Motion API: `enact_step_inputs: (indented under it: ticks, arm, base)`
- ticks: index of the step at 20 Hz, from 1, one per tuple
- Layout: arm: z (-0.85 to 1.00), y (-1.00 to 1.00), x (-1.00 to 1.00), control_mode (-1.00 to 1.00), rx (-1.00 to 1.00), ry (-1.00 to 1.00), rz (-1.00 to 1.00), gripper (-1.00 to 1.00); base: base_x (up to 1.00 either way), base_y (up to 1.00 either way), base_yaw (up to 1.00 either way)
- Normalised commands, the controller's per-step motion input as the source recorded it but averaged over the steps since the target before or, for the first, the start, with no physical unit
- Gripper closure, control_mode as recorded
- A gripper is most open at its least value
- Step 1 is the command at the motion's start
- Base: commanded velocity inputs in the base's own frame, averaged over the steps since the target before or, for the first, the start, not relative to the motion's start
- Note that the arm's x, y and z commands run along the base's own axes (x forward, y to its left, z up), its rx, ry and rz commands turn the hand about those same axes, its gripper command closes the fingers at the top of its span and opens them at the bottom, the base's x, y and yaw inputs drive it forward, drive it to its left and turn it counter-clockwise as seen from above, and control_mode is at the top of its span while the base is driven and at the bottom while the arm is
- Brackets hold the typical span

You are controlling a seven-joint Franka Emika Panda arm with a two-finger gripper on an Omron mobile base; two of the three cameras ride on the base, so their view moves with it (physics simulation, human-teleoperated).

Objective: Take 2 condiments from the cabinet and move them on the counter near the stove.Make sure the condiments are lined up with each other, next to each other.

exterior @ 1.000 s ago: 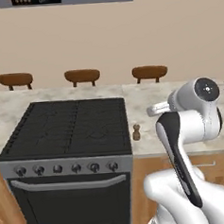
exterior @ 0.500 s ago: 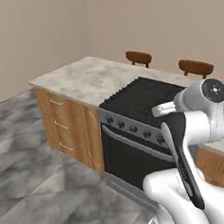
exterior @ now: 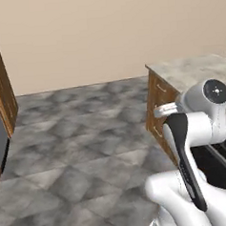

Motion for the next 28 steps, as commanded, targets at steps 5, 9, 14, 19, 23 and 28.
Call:
enact_step_inputs:
  ticks: [5,9,14,19,23,28]
  arm:
    - [0.00,0.00,0.00,1.00,0.00,0.00,0.00,-1.00]
    - [0.00,0.00,0.00,1.00,0.00,0.00,0.00,-1.00]
    - [0.00,0.00,0.00,1.00,0.00,0.00,0.00,-1.00]
    - [0.00,0.00,0.00,1.00,0.00,0.00,0.00,-1.00]
    - [0.00,0.00,0.00,1.00,0.00,0.00,0.00,-1.00]
    - [0.00,0.00,0.00,1.00,0.00,0.00,0.00,-1.00]
  base:
    - [-0.15,0.42,0.65]
    - [0.00,0.00,0.01]
    - [0.16,0.73,0.38]
    - [-0.43,0.35,0.99]
    - [-0.39,0.19,1.00]
    - [0.12,0.14,0.84]
